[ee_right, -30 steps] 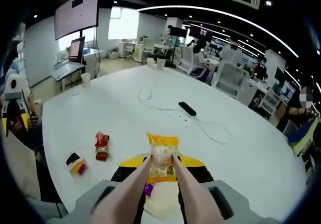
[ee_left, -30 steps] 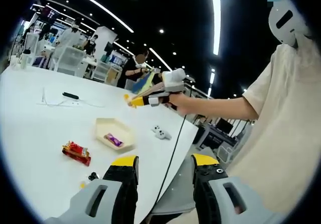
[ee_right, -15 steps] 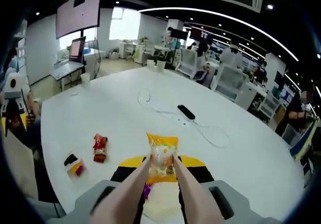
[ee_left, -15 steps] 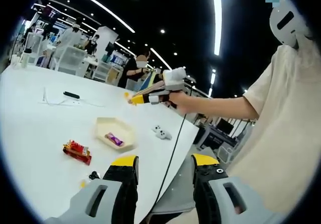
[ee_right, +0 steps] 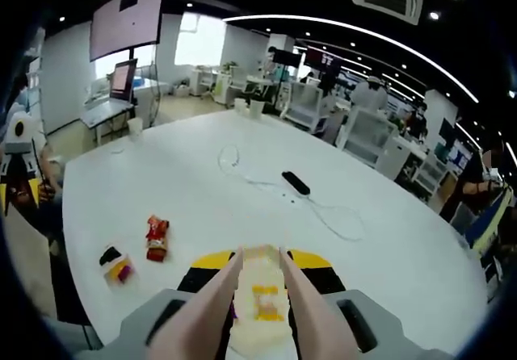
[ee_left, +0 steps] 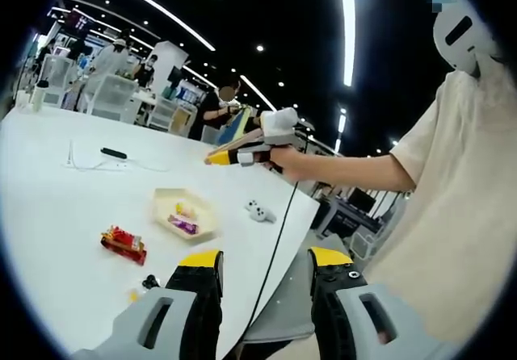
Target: Place the target food into the container with the food tongs after gripping and lifting it, then release it inside without dropping or visibly crushing the food.
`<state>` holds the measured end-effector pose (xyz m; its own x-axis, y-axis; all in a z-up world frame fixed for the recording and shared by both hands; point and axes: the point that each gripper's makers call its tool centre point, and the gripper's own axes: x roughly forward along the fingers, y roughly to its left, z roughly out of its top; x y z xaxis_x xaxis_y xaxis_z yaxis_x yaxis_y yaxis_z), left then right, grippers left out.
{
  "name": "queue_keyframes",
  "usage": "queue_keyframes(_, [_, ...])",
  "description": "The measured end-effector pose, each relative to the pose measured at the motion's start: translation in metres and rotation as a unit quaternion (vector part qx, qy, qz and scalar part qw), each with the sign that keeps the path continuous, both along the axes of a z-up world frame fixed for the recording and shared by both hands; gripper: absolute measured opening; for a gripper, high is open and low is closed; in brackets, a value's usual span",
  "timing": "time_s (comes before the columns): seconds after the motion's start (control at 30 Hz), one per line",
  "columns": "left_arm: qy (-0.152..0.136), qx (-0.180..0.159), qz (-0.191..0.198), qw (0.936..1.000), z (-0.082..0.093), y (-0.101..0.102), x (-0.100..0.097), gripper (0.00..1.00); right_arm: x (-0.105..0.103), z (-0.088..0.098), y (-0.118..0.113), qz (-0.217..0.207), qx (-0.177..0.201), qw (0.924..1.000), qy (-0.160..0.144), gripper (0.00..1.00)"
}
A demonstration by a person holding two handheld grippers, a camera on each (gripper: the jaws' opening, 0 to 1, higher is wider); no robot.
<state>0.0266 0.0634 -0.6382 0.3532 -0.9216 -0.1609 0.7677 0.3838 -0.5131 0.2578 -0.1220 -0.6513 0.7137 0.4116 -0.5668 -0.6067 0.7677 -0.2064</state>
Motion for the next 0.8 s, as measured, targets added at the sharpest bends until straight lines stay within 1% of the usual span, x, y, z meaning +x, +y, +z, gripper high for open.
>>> queue_keyframes(0.33, [-0.002, -0.002, 0.000, 1.0000, 0.001, -0.002, 0.000, 0.42, -0.004, 0.003, 0.003, 0.001, 0.004, 1.0000, 0.001, 0.25])
queue_keyframes(0.4, [-0.004, -0.001, 0.007, 1.0000, 0.001, 0.001, 0.002, 0.43, -0.007, 0.007, 0.007, 0.002, 0.009, 1.0000, -0.002, 0.25])
queue_keyframes(0.53, [-0.007, 0.002, 0.026, 0.9996, 0.002, 0.016, 0.007, 0.43, -0.010, 0.013, 0.016, 0.005, 0.021, 0.9997, -0.010, 0.25])
queue_keyframes(0.57, [-0.009, 0.003, 0.037, 0.9993, 0.003, 0.023, 0.010, 0.43, -0.013, 0.013, 0.023, 0.008, 0.025, 0.9996, -0.010, 0.25])
queue_keyframes(0.6, [-0.008, 0.004, 0.040, 0.9992, 0.003, 0.026, 0.010, 0.44, -0.014, 0.012, 0.026, 0.010, 0.026, 0.9996, -0.009, 0.25])
queue_keyframes(0.67, [-0.008, 0.012, 0.057, 0.9982, 0.000, 0.038, 0.013, 0.45, -0.018, 0.009, 0.032, 0.015, 0.030, 0.9994, -0.006, 0.25])
queue_keyframes(0.77, [-0.005, 0.018, 0.084, 0.9963, -0.004, 0.058, 0.015, 0.46, -0.028, 0.001, 0.049, 0.026, 0.039, 0.9989, 0.002, 0.25])
queue_keyframes(0.8, [-0.005, 0.017, 0.089, 0.9959, -0.004, 0.062, 0.015, 0.46, -0.031, -0.002, 0.053, 0.029, 0.041, 0.9988, 0.005, 0.25])
